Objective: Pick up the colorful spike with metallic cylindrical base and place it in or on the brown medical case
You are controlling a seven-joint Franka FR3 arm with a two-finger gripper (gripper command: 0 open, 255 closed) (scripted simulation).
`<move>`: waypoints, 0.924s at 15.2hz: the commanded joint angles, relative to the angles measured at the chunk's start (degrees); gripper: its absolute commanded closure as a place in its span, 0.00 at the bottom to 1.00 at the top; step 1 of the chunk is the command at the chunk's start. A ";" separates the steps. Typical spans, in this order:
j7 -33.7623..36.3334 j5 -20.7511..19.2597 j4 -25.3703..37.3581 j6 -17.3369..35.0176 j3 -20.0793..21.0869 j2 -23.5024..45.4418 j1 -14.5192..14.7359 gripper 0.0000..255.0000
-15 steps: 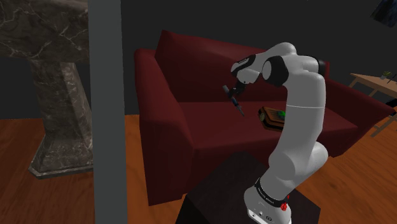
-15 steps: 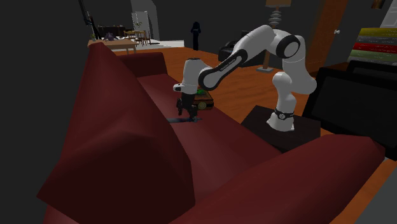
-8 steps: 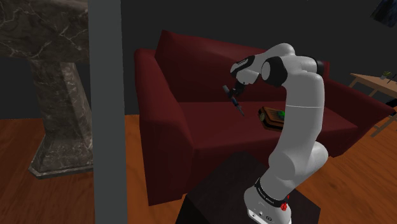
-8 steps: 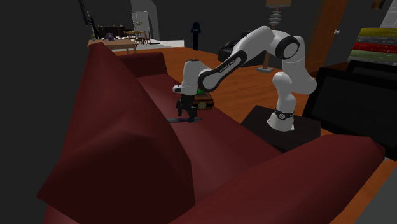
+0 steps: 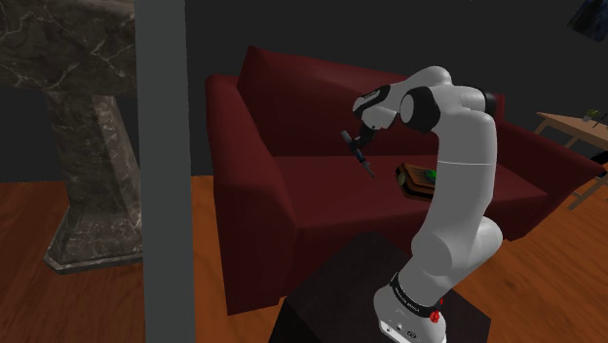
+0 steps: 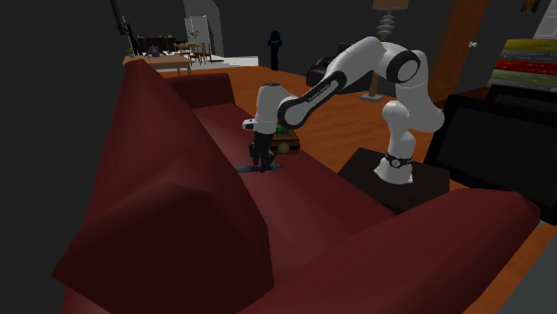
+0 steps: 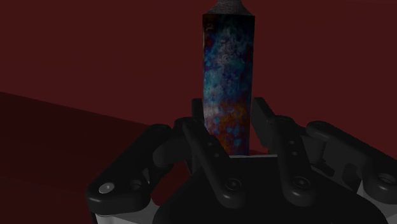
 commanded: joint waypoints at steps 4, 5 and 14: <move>0.21 -0.28 0.18 -0.52 -0.20 -0.43 0.11 1.00; 0.42 -0.57 0.37 -1.08 -0.38 -0.83 0.22 1.00; 2.24 -2.98 2.65 -6.32 -1.81 -4.11 1.07 1.00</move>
